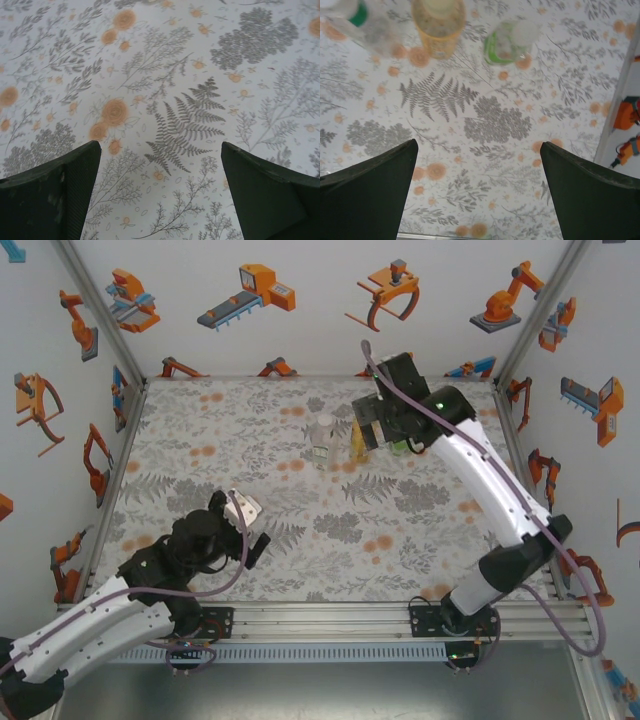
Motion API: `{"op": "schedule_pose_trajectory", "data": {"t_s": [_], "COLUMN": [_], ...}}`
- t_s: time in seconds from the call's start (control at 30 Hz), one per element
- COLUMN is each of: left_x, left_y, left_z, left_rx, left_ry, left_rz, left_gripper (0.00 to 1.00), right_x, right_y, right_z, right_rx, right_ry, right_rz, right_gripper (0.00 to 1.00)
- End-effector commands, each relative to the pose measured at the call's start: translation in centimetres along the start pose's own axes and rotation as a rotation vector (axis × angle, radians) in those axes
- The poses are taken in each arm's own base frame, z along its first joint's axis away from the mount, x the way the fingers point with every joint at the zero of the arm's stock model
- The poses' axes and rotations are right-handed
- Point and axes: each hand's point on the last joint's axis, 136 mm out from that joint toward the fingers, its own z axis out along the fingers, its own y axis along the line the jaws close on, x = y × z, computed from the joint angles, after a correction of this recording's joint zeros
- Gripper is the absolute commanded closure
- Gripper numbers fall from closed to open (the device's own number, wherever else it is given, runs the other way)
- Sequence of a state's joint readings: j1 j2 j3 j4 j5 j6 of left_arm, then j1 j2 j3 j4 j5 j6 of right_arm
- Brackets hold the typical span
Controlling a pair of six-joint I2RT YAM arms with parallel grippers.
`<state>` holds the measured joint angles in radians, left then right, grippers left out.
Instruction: Screw on the bottle caps
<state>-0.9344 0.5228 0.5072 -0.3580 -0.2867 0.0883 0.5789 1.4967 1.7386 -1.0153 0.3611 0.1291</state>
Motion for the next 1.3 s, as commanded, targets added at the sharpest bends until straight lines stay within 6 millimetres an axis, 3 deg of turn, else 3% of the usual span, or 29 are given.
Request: {"op": "schedule_pose_trajectory", "data": {"t_s": [0.0,0.2,0.4,0.6,0.77,1.0,1.27], "left_x": [-0.8,1.4,4.4,6.9,9.2,10.6,9.3], "left_y": [3.0,7.4,11.1,14.7,16.7,19.3,21.0], "left_z": [0.4,1.6,2.6,3.5,5.2,8.1,10.6], "left_rx": [-0.169,-0.360,-0.486,-0.593,-0.614,-0.598,-0.553], "left_ry": [-0.044,0.023,0.074,0.141,0.157,0.143,0.065], "left_rz": [-0.080,-0.164,-0.252,-0.289,-0.340,-0.407,-0.346], "left_gripper": [0.03,0.03,0.03,0.03,0.03,0.03,0.03], "right_x": [1.5,7.5,13.2,17.5,18.2,17.8,17.6], "right_y": [-3.0,-6.6,-10.0,-11.5,-12.6,-13.8,-14.8], "right_z": [-0.4,1.6,5.2,9.3,11.4,14.4,16.1], "right_rx": [0.085,0.170,0.237,0.245,0.275,0.265,0.222], "right_ry": [-0.047,-0.084,-0.099,-0.100,-0.161,-0.237,-0.346], "right_rz": [0.032,0.110,0.235,0.258,0.242,0.326,0.413], "right_gripper": [0.01,0.01,0.01,0.01,0.01,0.01,0.01]}}
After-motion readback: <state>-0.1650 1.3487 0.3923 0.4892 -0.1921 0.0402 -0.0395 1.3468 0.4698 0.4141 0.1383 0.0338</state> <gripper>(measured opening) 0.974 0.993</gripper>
